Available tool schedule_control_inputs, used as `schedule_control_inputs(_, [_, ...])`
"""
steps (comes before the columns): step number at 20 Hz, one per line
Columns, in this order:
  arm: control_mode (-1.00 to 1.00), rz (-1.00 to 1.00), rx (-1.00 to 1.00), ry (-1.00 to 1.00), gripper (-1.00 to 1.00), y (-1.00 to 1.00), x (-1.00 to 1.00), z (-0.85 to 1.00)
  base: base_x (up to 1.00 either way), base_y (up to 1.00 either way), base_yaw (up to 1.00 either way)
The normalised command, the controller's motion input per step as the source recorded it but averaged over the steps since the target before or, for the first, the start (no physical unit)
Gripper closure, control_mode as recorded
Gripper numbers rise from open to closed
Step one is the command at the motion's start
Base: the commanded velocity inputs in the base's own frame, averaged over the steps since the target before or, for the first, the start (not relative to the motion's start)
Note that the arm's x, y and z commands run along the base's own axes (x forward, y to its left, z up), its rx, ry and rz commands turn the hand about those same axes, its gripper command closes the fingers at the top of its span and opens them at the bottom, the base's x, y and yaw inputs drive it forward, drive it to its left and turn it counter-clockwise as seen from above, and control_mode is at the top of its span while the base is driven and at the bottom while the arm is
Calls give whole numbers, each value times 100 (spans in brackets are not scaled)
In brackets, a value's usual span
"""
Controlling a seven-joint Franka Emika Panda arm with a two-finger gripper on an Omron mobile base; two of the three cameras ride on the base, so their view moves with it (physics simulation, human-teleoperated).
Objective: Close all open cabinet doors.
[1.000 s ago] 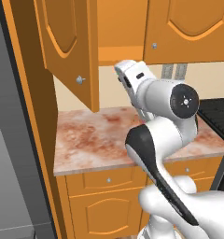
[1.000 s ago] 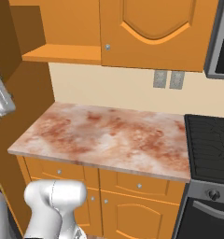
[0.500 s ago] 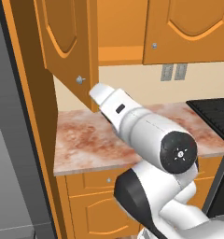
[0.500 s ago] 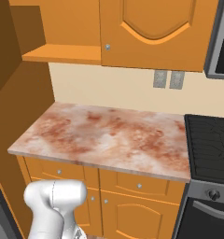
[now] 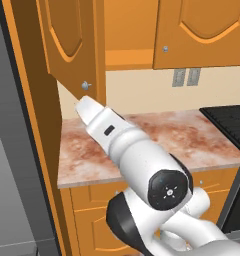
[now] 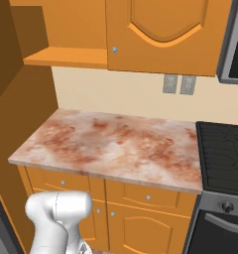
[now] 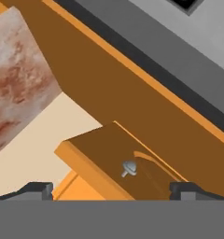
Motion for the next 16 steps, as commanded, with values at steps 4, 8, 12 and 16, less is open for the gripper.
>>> schedule_control_inputs(4, [-100, 0, 0, -12, -100, 39, 18, 0, 0, 0, 0])
schedule_control_inputs(8, [-100, 0, 0, -13, -100, 29, 23, 0, 0, 0, 0])
schedule_control_inputs(12, [-100, -2, 0, -10, -100, 12, 21, 0, 0, 0, 0])
schedule_control_inputs(16, [-100, -2, 3, 0, -100, 1, 15, 0, 0, 0, 0])
